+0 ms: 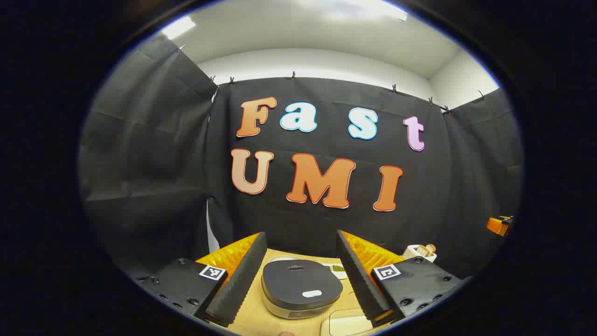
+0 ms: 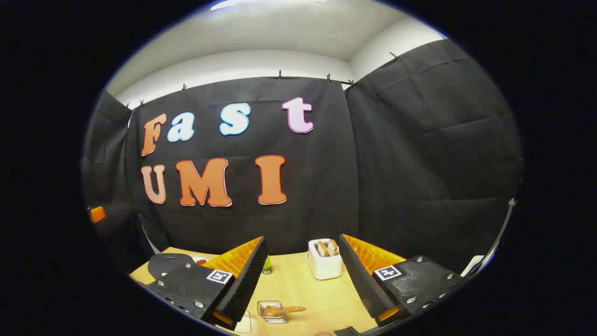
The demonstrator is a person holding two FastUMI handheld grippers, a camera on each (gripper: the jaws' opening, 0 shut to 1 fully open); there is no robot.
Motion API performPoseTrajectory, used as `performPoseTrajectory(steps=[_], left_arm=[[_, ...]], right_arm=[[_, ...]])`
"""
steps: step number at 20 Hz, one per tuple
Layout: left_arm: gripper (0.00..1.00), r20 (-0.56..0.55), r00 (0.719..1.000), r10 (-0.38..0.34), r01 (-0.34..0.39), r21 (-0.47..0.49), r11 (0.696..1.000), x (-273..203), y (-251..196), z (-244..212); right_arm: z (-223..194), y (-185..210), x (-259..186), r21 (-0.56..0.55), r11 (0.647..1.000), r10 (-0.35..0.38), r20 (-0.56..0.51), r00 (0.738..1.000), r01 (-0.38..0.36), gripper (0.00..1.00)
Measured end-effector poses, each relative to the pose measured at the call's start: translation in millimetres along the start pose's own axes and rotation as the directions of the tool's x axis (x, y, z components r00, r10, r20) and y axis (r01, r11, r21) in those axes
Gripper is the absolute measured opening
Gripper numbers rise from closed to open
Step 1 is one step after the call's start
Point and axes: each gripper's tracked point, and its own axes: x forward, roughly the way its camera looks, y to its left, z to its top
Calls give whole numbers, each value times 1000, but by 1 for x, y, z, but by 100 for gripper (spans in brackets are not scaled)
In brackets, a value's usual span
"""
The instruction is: Close the left gripper, press the button to open the rice cooker; take a wooden spoon from the chopstick holder with the right hand, scoop a spoonful of rice and pour it into the rice cooker, then put the wooden spoon back into the chopstick holder.
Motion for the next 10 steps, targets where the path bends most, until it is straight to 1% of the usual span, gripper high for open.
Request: performPoseTrajectory(steps=[1,2,3,4,5,6,8,9,10], left_arm=[[98,-3,1000,-2,2,4,1000,-3,-4,-1],[98,0,1000,-1,1,9,1000,-4,-3,3],[98,4,1000,5,-5,12,1000,-6,-2,5],[98,2,1000,7,-7,13,1000,-7,-1,7],[98,4,1000,4,-4,16,1000,-7,-1,8],[98,9,1000,4,-4,21,1000,-8,-1,10],[99,28,1000,1,-2,33,999,-7,2,19],[99,34,999,-1,0,42,999,-6,2,21],[100,36,999,-3,1,51,999,-3,3,24]], right_arm=[[0,3,-1,-11,1000,9,-5,1000,-9,87],[1,4,-2,-22,1000,15,-2,1000,-15,100],[3,4,-2,-31,999,13,3,1000,-13,100],[4,4,-1,-35,999,12,6,1000,-12,95],[6,6,-1,-33,999,15,9,1000,-15,95],[9,8,1,-27,1000,15,9,1000,-15,100],[15,11,2,-6,1000,12,23,1000,-12,100],[18,12,3,4,1000,9,30,1000,-9,95],[18,13,4,9,1000,9,31,999,-9,95]])
